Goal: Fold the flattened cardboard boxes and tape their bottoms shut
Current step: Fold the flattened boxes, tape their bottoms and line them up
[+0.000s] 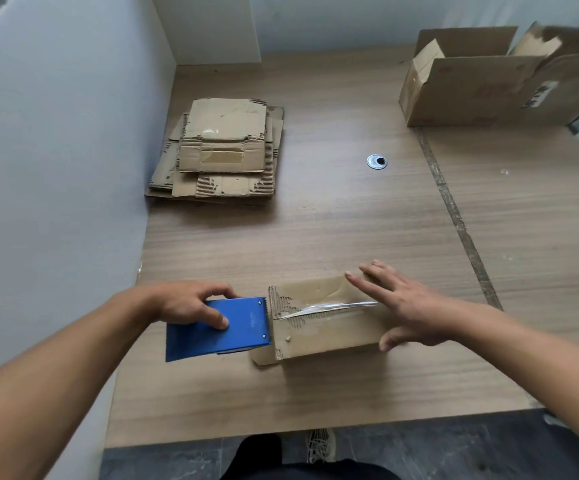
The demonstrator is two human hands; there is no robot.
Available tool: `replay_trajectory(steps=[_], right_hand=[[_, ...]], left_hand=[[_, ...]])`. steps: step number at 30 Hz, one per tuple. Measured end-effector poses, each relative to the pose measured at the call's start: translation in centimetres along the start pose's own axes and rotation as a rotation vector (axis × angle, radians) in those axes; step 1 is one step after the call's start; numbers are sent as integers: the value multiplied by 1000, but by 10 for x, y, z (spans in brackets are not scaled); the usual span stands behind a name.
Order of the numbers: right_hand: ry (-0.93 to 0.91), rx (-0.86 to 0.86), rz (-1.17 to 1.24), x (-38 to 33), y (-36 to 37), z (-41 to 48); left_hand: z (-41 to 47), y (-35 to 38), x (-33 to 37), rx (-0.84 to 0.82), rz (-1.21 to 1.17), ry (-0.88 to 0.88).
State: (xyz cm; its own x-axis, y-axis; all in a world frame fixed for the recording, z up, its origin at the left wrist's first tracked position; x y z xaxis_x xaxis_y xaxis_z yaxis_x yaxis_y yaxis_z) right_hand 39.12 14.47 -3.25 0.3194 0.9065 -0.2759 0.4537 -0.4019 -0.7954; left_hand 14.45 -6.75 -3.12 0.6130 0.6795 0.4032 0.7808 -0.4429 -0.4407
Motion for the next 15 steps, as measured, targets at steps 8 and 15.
replay_trajectory(steps=[8, 15], right_hand=[[14, 444, -55, -106, 5, -20], [48, 464, 65, -165, 42, 22]], left_hand=[[-3, 7, 0, 99, 39, 23], [-10, 13, -2, 142, 40, -11]])
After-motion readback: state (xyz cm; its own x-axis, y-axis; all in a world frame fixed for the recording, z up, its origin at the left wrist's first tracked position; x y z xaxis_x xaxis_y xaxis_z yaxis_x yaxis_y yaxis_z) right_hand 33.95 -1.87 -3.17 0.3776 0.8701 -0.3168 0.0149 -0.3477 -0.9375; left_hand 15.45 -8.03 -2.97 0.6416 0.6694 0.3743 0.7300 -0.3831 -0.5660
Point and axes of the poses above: each hand's wrist, its own z-axis towards the middle knuckle, its own y-axis out of the palm, x = y × z, the point moved 8 cm from there along z, towards the middle knuckle, and after that the axes turned 2 degrees about z, right-handed, at the moved point
